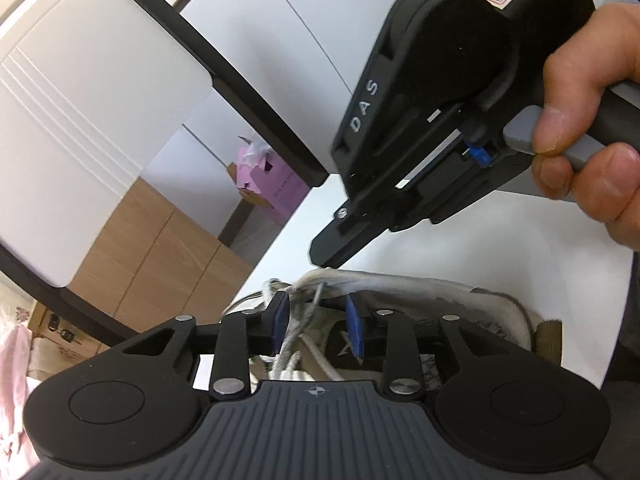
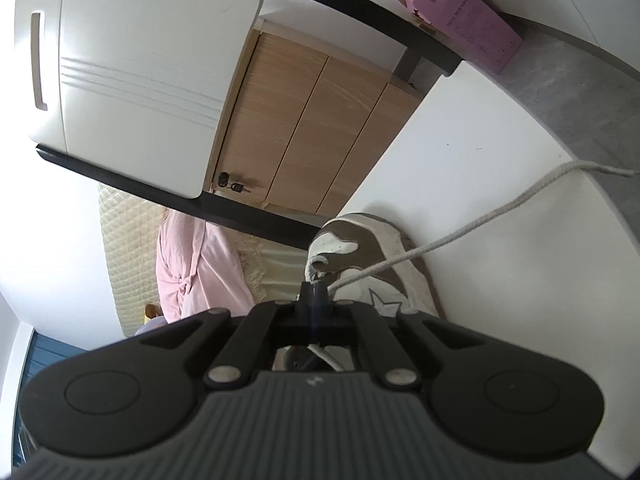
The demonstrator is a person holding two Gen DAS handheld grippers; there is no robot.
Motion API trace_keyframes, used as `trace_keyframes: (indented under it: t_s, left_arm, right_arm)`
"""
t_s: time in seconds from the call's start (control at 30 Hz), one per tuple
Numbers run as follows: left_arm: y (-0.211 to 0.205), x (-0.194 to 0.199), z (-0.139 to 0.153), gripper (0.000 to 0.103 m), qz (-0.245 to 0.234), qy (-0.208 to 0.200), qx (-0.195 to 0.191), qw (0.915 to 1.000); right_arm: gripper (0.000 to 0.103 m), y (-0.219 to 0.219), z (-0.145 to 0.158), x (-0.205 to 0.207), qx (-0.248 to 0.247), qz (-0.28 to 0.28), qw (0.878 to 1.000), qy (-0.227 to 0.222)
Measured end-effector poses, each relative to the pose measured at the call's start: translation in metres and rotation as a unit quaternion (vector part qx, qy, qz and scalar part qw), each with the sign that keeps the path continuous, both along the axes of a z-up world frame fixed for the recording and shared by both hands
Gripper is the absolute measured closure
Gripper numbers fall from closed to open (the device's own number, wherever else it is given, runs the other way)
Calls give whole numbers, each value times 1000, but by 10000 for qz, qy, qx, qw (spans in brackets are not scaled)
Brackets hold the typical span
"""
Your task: Lace up shoes with both hands
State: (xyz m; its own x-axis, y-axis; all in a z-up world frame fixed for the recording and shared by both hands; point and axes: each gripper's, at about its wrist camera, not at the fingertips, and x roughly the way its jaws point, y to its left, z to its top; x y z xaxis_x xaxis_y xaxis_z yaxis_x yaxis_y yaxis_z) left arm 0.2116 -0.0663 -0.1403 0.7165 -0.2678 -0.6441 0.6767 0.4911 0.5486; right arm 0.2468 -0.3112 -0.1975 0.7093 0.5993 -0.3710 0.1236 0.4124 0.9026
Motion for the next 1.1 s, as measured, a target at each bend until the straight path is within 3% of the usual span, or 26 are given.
trace_keyframes:
  t_s: [0.2,0.3,0.5,0.83,1.1]
  left_arm:
    - [23,6,-4,69,35,-183,166,9997]
    - [26,16,-6,90,59,-109,156,9998]
    - [29,21,0,97,128,-67,28,9999]
    - [42,42,-9,97,89,114,0,9999]
    - [65,55,-11,97,184,156,-70,9997]
  right_arm:
    - [102,-1,-1,-1,84,-39,10000,5]
    - [102,0,-2,0,138,-39,9999,26]
    - [99,-5,-8,-6,429,-249,9987,137]
    - [94,-5,-14,-8,837,-329,9957,228]
    - [93,-2,-12,-6,778,-346,9963,144]
